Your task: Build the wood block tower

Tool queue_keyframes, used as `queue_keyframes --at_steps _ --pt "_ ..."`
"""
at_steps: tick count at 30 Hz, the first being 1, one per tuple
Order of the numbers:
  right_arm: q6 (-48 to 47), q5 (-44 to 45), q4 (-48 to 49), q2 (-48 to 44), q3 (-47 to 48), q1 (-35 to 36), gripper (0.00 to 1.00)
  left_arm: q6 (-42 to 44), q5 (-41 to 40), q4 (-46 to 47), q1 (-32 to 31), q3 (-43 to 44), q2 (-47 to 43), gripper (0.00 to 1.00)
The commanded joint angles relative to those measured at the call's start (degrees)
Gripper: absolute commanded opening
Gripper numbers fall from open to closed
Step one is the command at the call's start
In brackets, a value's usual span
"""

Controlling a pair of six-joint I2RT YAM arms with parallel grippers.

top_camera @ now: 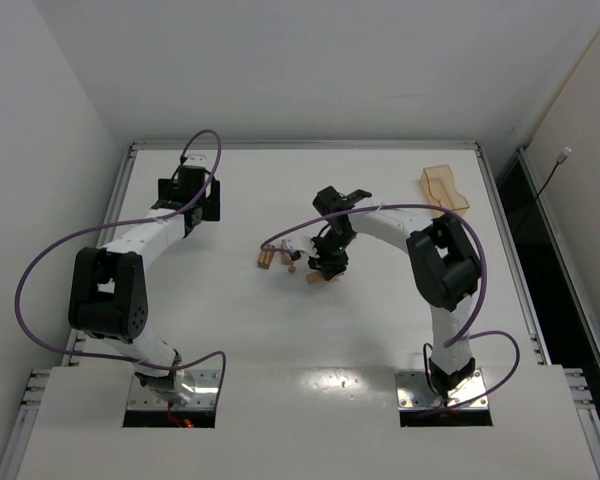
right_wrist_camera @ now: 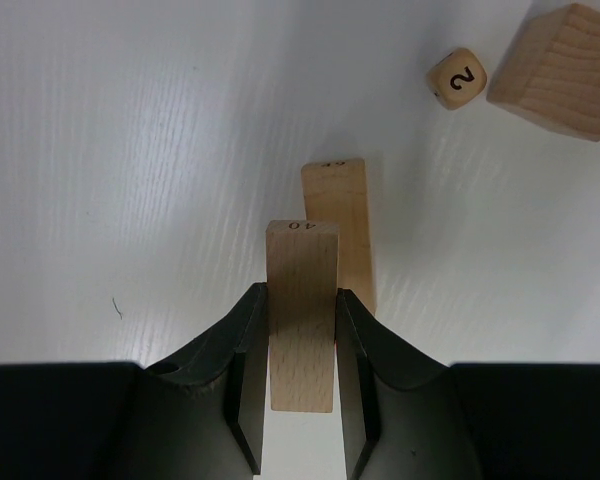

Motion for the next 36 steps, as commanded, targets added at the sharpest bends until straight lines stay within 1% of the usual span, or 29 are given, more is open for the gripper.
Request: queue_keyframes --at_steps 1,12,24,36 --pt "-1.81 -1.68 0.19 -0.30 2.02 0.72 0.00 -0.33 -0.11 1.06 0.54 1.96 0.13 0.99" --pt "-2.33 -1.16 1.86 -0.30 2.02 1.77 0.00 -0.33 -0.11 1.06 0.54 1.96 0.65 0.99" --pt "-3.48 -0.63 1.86 2.07 4.22 2.30 0.00 -0.33 -0.11 1.06 0.54 1.96 1.17 0.99" --pt "-4.00 0.42 -0.43 3.30 5.89 2.82 0.00 -0.33 -0.11 1.06 0.54 1.96 1.18 0.99"
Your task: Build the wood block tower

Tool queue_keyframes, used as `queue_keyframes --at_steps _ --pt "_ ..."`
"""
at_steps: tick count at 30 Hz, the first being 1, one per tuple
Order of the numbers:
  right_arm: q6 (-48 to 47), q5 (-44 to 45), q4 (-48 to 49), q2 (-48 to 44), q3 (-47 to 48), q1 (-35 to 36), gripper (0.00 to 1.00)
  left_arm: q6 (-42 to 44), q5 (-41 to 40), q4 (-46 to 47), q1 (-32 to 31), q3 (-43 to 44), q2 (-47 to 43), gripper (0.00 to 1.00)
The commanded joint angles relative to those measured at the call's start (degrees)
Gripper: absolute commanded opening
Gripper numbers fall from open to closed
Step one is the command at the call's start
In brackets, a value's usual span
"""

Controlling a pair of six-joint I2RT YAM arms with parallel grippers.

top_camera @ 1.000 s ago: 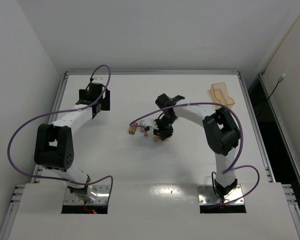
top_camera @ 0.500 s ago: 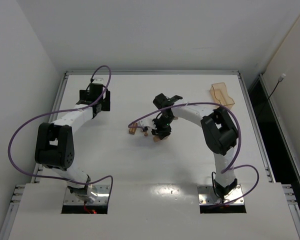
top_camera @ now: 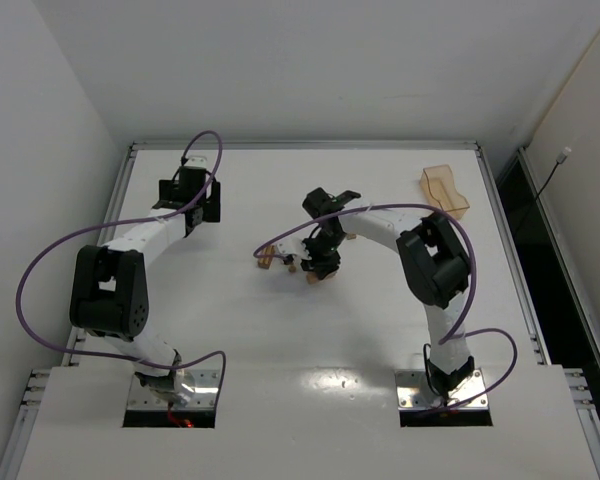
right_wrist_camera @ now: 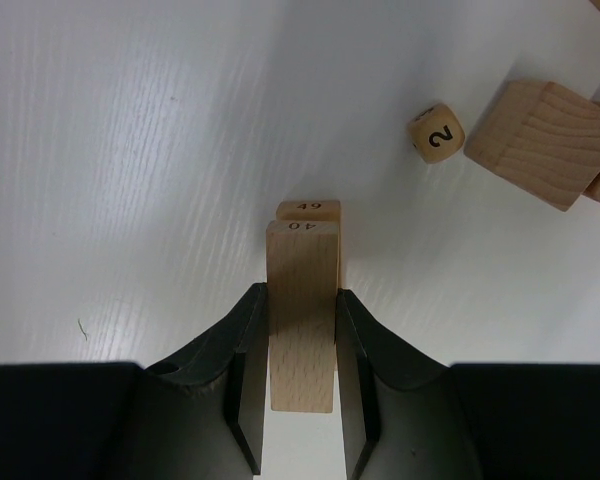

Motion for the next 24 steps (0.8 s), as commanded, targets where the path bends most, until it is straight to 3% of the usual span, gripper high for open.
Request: queue_keyframes --at_steps 1,12,19,24 --pt "-1.93 -1.13 -0.65 0.61 2.57 0.94 0.00 -0.33 -0.11 1.17 0.54 1.96 0.42 0.99" --pt "-1.93 -0.07 -1.18 1.14 2.57 1.47 0.13 -0.33 -0.11 1.17 0.54 1.96 0.42 0.99" --pt "-1.40 1.07 -0.04 1.67 2.57 1.47 0.32 -0.33 -0.11 1.17 0.54 1.96 0.42 0.99" --pt "-0.87 1.69 -0.03 2.19 2.57 1.47 0.38 -0.33 -0.11 1.17 0.54 1.96 0.42 0.99"
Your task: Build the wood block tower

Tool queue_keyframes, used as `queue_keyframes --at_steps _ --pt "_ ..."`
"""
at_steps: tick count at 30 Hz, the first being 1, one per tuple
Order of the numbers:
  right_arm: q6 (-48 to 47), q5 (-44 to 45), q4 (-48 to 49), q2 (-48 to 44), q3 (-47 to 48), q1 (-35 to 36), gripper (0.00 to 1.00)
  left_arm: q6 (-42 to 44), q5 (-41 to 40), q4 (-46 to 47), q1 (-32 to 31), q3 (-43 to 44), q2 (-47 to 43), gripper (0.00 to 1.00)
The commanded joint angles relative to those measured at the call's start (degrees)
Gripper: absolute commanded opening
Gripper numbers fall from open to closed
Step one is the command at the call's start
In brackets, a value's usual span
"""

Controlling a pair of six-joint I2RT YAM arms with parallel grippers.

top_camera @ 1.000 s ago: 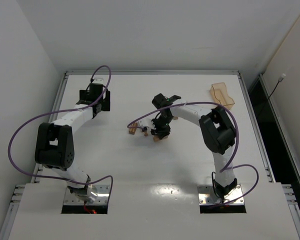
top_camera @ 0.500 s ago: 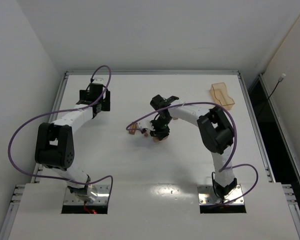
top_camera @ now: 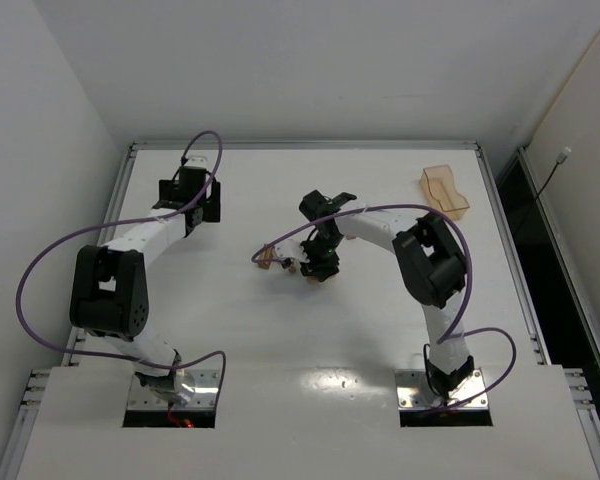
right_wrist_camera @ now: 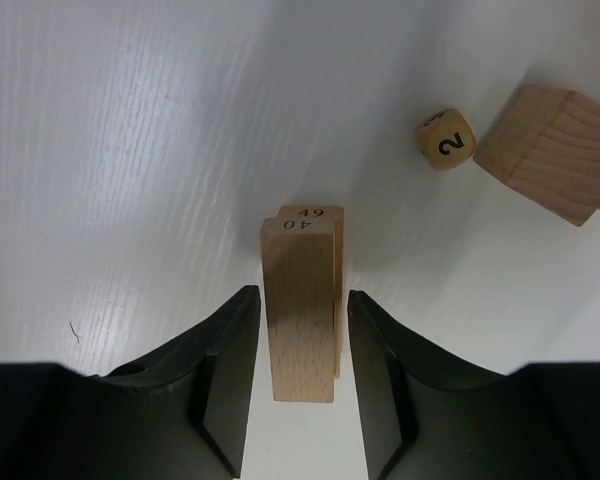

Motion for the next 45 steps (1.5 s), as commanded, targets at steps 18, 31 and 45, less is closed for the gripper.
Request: queue_keyframes --at_steps 18,31,45 --pt "-0.17 2.50 -2.67 4.53 4.94 2.56 0.41 -0.33 -0.11 1.19 1.07 1.96 0.94 0.99" --pt "5.88 6.11 0.40 4.19 4.94 2.29 0.00 -0.33 -0.11 1.19 1.07 1.96 0.94 0.99" --pt "47.88 16.91 11.92 8.56 21.81 -2.36 0.00 -0.86 -0.64 1.19 1.07 1.96 -0.20 0.99"
